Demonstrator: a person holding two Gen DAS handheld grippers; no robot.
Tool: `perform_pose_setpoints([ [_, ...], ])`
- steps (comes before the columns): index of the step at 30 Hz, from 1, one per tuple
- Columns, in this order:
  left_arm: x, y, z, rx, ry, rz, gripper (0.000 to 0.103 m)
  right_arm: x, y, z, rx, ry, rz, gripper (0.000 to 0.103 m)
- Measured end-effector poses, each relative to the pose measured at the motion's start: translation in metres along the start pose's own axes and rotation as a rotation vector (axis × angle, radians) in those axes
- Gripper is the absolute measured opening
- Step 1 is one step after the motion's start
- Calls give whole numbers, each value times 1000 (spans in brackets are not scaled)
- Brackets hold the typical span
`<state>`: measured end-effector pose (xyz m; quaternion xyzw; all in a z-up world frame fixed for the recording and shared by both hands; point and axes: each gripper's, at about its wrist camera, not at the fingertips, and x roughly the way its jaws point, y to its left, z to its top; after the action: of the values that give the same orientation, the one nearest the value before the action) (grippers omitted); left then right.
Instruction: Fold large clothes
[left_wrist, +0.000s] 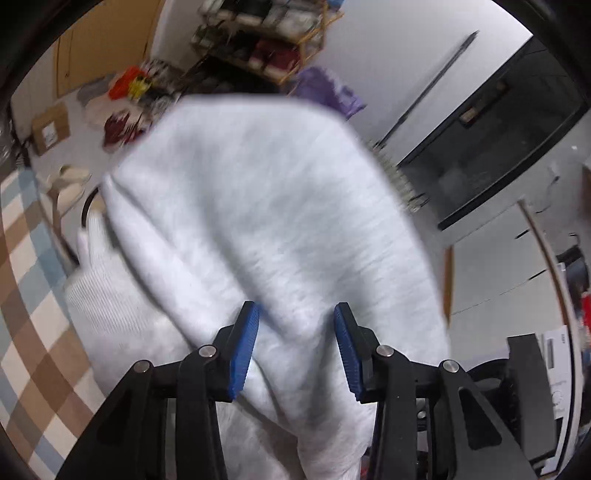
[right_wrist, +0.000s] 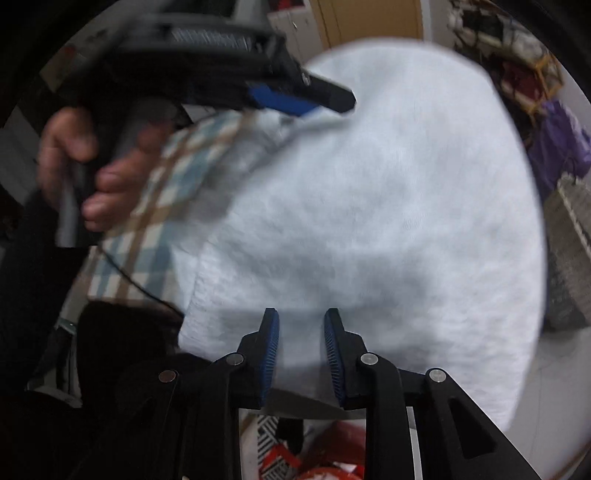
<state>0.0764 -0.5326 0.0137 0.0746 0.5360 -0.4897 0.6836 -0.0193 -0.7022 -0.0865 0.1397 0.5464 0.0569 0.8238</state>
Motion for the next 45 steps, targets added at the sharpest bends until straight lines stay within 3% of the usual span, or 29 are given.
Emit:
perform_pose_setpoints([
  [1,10,6,-1,-23,1,9,36,10,-4,-3,43,11,2,0],
  [3,10,8,-4,-49,-32,11,36,18,-15,-6,124,-30,54,0],
  [7,-13,-1,-11,-77,-43,3,36,-8,-13,-18,120,-126,79,0],
  [9,-26,-9,-19,-43,-53,26,36,-30,-7,-31,114,-207,62,6],
  [12,-56,-27,-44,34,-130,78,36,-74,15,-59,100,-427,-3,12],
  [14,-76,-40,-71,87,-208,112,37,-96,30,-77,110,-554,-63,36],
  [16,-96,-52,-101,128,-298,135,38,-118,52,-101,117,-704,-169,73],
  [18,-98,-52,-112,148,-369,188,43,-135,83,-128,107,-839,-270,80],
  [19,-110,-60,-132,163,-433,221,57,-139,92,-134,105,-878,-300,87],
  [21,-120,-62,-147,167,-560,278,75,-149,111,-155,125,-983,-380,101],
  [24,-127,-60,-150,155,-723,349,80,-159,134,-177,121,-1101,-484,103],
  [27,-137,-69,-172,126,-797,398,90,-162,145,-185,112,-1120,-563,103],
  [29,-138,-63,-181,116,-824,368,101,-164,150,-190,114,-1117,-602,103],
  [33,-143,-67,-210,132,-913,423,101,-171,168,-213,123,-1156,-589,103],
  [38,-143,-62,-226,114,-925,450,101,-169,193,-224,102,-1114,-594,103],
  [41,-140,-61,-230,104,-929,459,101,-163,203,-235,93,-1147,-653,103],
  [45,-128,-61,-221,113,-898,475,101,-167,205,-248,103,-1193,-654,103],
])
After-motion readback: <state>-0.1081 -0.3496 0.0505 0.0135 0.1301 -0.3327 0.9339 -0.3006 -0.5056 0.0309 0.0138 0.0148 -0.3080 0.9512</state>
